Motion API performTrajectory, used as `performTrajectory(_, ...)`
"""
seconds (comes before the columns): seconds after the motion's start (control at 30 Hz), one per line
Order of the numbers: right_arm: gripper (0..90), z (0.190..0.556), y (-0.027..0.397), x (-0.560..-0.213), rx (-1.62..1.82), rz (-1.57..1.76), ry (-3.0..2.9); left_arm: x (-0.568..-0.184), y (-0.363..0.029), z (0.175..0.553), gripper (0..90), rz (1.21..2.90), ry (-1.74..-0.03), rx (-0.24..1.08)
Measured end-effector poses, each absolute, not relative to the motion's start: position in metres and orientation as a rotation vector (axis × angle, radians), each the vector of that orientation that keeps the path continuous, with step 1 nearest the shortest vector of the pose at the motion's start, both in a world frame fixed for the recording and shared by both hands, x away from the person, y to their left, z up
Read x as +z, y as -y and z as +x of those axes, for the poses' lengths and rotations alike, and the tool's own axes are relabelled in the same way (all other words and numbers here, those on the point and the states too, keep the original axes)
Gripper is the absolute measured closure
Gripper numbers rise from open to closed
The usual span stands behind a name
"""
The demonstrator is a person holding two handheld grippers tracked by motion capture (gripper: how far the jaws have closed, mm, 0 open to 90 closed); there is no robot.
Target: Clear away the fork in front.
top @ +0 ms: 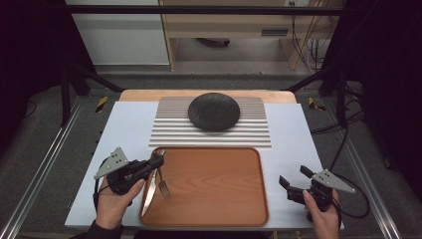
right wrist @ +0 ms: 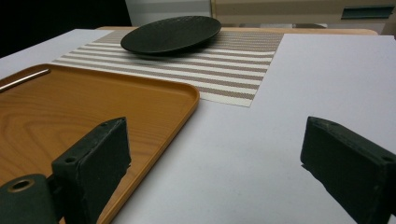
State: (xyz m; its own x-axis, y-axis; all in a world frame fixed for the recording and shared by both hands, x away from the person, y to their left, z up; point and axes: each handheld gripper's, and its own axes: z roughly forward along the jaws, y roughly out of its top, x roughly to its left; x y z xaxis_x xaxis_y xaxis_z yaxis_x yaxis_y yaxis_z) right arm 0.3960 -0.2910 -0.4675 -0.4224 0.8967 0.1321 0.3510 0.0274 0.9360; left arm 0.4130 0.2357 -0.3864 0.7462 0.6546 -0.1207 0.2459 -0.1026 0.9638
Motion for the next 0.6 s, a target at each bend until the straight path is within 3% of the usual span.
performTrajectory(0.6,7.5,0.396,0.290,-0.469,1.392,1.280,-1.815,-0.370,-0.249,0.376,86.8,1.716,-0.729,0.448)
